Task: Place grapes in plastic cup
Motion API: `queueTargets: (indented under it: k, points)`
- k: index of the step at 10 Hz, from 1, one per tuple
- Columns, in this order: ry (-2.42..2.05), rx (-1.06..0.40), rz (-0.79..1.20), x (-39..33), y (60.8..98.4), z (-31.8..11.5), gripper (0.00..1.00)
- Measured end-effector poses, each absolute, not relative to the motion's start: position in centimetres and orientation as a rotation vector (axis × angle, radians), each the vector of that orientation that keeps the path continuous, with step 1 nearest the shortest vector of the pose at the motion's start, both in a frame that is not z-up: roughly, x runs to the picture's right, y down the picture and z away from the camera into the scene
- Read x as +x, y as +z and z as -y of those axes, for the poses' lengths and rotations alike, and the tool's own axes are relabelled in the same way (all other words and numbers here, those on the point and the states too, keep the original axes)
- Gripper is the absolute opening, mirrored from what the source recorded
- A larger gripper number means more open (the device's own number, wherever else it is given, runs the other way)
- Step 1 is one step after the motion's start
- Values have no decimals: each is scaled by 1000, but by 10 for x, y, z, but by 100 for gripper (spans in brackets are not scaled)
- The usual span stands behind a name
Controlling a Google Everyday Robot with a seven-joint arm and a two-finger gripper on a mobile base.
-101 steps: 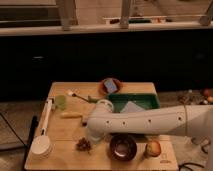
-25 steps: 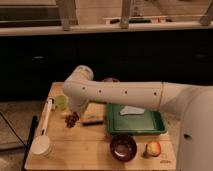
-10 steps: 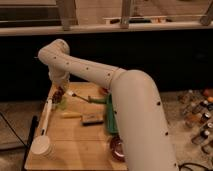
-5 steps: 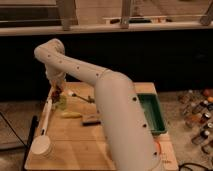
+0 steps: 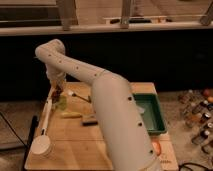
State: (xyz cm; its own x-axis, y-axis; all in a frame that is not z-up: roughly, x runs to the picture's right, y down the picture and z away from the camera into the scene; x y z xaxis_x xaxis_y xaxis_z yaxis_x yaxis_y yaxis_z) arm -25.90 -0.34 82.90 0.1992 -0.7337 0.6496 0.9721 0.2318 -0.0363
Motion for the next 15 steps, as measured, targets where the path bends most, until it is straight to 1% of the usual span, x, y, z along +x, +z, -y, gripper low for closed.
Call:
queueTargets:
  k: [6,7,9,14,15]
  points:
    - [-1349,-478,638,-267,832,1,1]
    - [-1359,-481,645,-268,832,0,3]
    - [-1377,-488,659,-272,832,0,24]
    - [-1389,-499,673,-271,832,0,73]
    - [-1392,-501,674,-271,832,-1,79]
